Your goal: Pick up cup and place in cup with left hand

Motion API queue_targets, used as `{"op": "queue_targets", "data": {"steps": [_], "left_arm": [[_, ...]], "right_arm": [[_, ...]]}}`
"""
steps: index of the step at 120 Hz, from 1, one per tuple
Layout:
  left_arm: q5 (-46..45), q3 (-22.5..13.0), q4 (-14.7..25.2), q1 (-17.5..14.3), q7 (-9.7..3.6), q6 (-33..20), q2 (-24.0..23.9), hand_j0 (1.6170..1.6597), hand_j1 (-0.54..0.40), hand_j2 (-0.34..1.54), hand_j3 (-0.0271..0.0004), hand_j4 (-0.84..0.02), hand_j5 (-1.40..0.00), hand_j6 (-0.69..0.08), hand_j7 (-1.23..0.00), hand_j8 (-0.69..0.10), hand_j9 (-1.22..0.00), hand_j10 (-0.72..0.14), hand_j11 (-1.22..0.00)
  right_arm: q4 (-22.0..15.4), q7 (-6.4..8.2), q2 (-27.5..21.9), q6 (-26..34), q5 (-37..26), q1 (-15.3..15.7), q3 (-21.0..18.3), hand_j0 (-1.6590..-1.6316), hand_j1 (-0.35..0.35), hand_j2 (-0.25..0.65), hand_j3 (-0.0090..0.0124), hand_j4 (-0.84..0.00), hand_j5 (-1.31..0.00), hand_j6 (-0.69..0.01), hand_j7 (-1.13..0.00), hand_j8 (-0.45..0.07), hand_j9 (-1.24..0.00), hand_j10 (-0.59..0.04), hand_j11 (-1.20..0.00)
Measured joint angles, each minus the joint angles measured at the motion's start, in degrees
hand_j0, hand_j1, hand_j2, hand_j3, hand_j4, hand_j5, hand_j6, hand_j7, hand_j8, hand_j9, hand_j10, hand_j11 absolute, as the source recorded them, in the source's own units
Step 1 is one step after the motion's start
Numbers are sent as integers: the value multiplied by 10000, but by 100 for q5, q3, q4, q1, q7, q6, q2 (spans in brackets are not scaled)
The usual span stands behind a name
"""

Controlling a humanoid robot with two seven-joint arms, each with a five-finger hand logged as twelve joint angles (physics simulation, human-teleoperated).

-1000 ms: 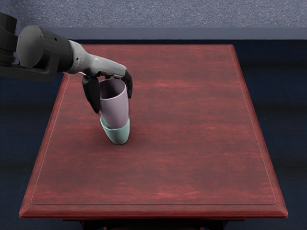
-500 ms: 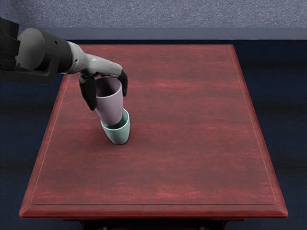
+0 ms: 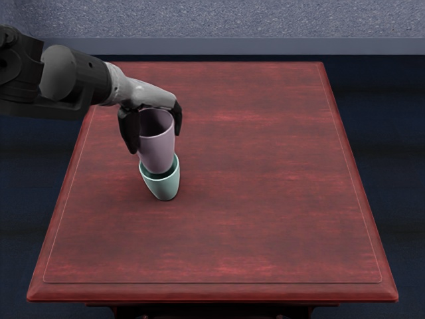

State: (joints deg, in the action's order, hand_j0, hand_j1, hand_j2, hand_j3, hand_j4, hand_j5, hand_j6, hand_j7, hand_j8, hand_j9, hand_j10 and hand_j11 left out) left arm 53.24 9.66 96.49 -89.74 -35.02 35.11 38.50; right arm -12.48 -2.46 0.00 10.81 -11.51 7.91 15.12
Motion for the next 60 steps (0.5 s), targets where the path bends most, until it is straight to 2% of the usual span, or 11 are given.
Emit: {"op": "queue_targets", "data": {"steps": [26,30,45,60], "left_arm": [[81,-2,-29,79,0,-1,-9,16544,-1481,840,0,-3966,-6463,-2216,-6499,-2402,-6131,-4073,-6262],[97,3,-30,79,0,-4,-9,16549,-1156,779,0,-3737,-5968,-2291,-6011,-2422,-5688,-3828,-5799],[124,14,-29,79,2,-9,-9,16563,429,517,0,-2486,-3828,-1705,-3851,-1776,-3675,-2535,-3735],[128,17,-19,79,2,-10,-5,16571,1462,345,0,-1665,-2478,-1244,-2490,-1282,-2395,-1690,-2427]], "right_arm": [[0,0,0,0,0,-1,0,-16581,-3182,-51,0,-259,-335,-260,-334,-259,-335,-258,-335],[0,0,0,0,0,-1,0,-16581,-3182,-51,0,-259,-335,-260,-334,-259,-335,-258,-335],[0,0,0,0,0,-1,0,-16581,-3182,-51,0,-260,-335,-261,-334,-260,-335,-259,-335],[0,0,0,0,0,-1,0,-16581,-3182,-51,0,-260,-335,-261,-334,-260,-335,-259,-335]]}}
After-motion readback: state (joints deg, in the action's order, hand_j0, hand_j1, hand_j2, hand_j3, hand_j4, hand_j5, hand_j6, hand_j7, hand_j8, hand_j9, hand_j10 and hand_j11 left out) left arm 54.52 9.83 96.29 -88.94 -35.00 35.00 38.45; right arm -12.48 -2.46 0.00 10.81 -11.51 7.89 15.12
